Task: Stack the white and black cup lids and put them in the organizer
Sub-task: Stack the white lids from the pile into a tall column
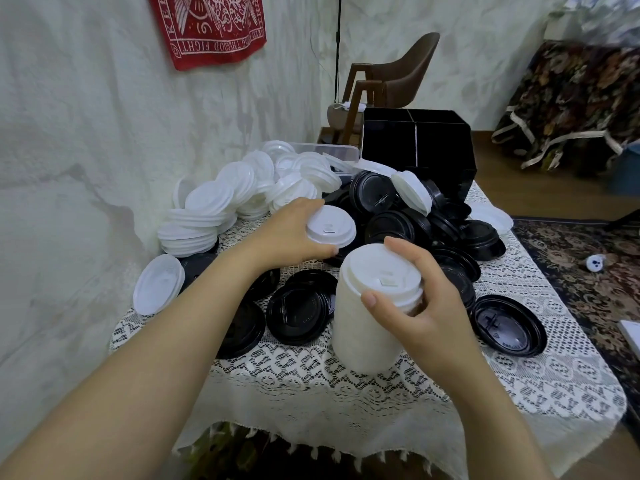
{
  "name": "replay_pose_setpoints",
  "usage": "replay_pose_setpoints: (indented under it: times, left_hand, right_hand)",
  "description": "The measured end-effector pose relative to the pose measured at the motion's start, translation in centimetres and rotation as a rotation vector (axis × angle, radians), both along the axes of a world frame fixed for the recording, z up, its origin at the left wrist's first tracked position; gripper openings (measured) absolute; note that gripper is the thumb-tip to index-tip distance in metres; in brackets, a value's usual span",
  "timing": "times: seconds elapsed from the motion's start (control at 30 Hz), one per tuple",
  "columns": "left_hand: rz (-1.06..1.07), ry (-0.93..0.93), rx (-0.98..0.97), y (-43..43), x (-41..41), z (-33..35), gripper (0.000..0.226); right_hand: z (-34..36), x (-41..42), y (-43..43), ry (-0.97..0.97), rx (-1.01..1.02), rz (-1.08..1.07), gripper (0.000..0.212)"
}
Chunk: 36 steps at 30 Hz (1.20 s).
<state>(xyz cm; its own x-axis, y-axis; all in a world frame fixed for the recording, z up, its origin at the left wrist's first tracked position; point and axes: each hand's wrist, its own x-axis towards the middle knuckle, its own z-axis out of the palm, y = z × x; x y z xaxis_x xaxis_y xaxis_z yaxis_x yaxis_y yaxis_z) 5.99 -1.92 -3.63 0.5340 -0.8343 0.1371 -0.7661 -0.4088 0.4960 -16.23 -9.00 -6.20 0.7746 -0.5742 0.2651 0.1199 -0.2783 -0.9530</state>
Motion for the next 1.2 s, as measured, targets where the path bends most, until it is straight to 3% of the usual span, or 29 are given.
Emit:
replay_pose_setpoints:
  times: [0.13,0.4,0.63,0.9,1.1,1.2]
  left_hand:
    - [-0.007,0.082,-0.138,1.4,-1.7,1.1,0.085]
    - [-0.095,0.229,-0.464,3.9,-5.3,3.7,0.057]
    - [-0.207,0.211,-0.369,4.7,-8.9,3.6,0.059]
    - [-0.141,0.207,-0.246,4.0,-10.4,2.3,0.062]
    - [-0.131,0.217,-0.22,4.0,-10.7,1.9,0.063]
    - [-0.138,0.235,-0.221,4.1,-10.9,1.7,0.062]
  right_hand:
    - [0.0,0.0,0.0,0.006,-0.004,-0.005,0.063]
    - [-0.2,0.1,-0.2,0.005,-0.004,-0.002,0.074]
    - [-0.1,0.0,-0.3,-0.053,-0.005,0.045,0.085]
    - [-0.2,-0.2,-0.6,0.003,0.04,0.055,0.109]
    - [-0.3,-0.6,-0.9,-0.001,0.078,0.15,0.108]
    - [-0.6,-0.9,-1.5,-0.026,0.114,0.223,0.097]
